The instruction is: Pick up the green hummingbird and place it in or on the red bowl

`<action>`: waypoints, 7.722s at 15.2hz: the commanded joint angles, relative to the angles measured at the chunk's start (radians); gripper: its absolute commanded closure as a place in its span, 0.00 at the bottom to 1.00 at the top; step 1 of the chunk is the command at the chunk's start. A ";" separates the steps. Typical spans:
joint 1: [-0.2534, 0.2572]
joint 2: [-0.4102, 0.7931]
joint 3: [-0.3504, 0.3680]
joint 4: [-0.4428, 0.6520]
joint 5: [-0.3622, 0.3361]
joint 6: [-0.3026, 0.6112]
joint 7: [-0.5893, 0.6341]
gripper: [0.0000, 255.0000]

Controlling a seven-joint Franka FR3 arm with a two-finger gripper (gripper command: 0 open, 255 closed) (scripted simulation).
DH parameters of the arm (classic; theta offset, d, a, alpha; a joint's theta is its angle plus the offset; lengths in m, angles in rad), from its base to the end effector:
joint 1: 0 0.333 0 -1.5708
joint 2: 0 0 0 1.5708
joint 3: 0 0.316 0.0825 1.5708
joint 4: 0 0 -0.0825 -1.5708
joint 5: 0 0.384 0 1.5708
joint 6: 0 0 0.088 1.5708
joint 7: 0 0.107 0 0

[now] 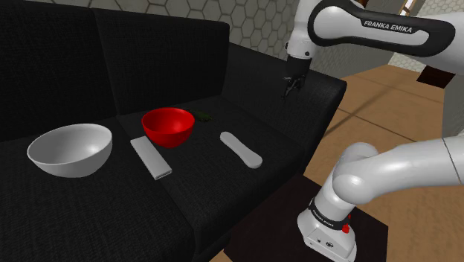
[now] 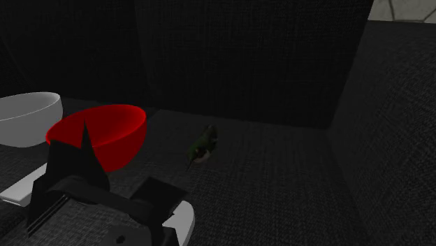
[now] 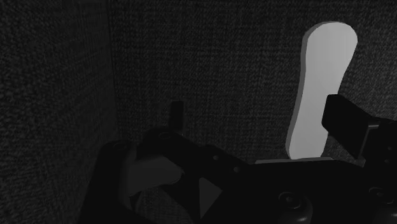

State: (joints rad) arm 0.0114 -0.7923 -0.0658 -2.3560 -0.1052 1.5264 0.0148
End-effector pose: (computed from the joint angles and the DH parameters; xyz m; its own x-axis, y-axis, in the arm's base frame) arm 0.2996 -0.0341 0.5881 0.9979 -0.0524 -0.0374 -0.0502 -0.9970 0.0589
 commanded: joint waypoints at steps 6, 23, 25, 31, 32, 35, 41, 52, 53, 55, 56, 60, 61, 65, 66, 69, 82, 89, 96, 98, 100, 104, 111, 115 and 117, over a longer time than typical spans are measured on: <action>0.019 0.208 0.021 0.088 0.027 0.082 0.035 0.00; 0.062 0.934 0.070 0.637 0.083 0.139 0.115 0.00; 0.067 1.025 0.074 0.732 0.086 0.120 0.122 0.00; 0.081 1.319 0.082 1.085 0.094 0.021 0.141 0.00; 0.081 1.314 0.082 1.065 0.094 0.037 0.141 0.00; 0.081 1.302 0.082 1.006 0.094 0.084 0.141 0.00; 0.080 1.291 0.082 0.942 0.094 0.137 0.141 0.00; 0.080 1.291 0.082 0.942 0.094 0.137 0.141 1.00; 0.080 1.291 0.082 0.942 0.094 0.137 0.141 1.00; 0.080 1.291 0.082 0.942 0.094 0.137 0.141 1.00; 0.080 1.291 0.082 0.942 0.094 0.137 0.141 1.00; 0.080 1.282 0.082 0.983 0.094 0.087 0.141 1.00; 0.081 1.281 0.082 0.994 0.095 0.075 0.141 1.00; 0.081 1.277 0.082 1.042 0.095 0.023 0.140 1.00; 0.081 1.277 0.082 1.055 0.095 0.010 0.140 1.00; 0.081 1.278 0.082 1.097 0.095 -0.031 0.140 1.00; 0.083 1.326 0.082 1.350 0.094 -0.236 0.139 1.00; 0.085 1.414 0.082 1.594 0.093 -0.392 0.138 1.00; 0.178 1.337 0.113 1.470 0.109 -0.344 0.265 1.00; 0.209 1.328 0.124 1.455 0.114 -0.337 0.308 1.00; 0.241 1.326 0.135 1.451 0.119 -0.334 0.351 1.00; 0.305 1.343 0.156 1.477 0.128 -0.339 0.437 1.00; 0.332 1.306 0.166 1.347 0.134 -0.243 0.472 1.00; 0.328 1.280 0.165 1.250 0.136 -0.172 0.468 1.00; 0.327 1.271 0.165 1.209 0.136 -0.140 0.466 1.00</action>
State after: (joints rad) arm 0.3397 0.4838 0.0994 -1.1256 0.0307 1.3692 0.4819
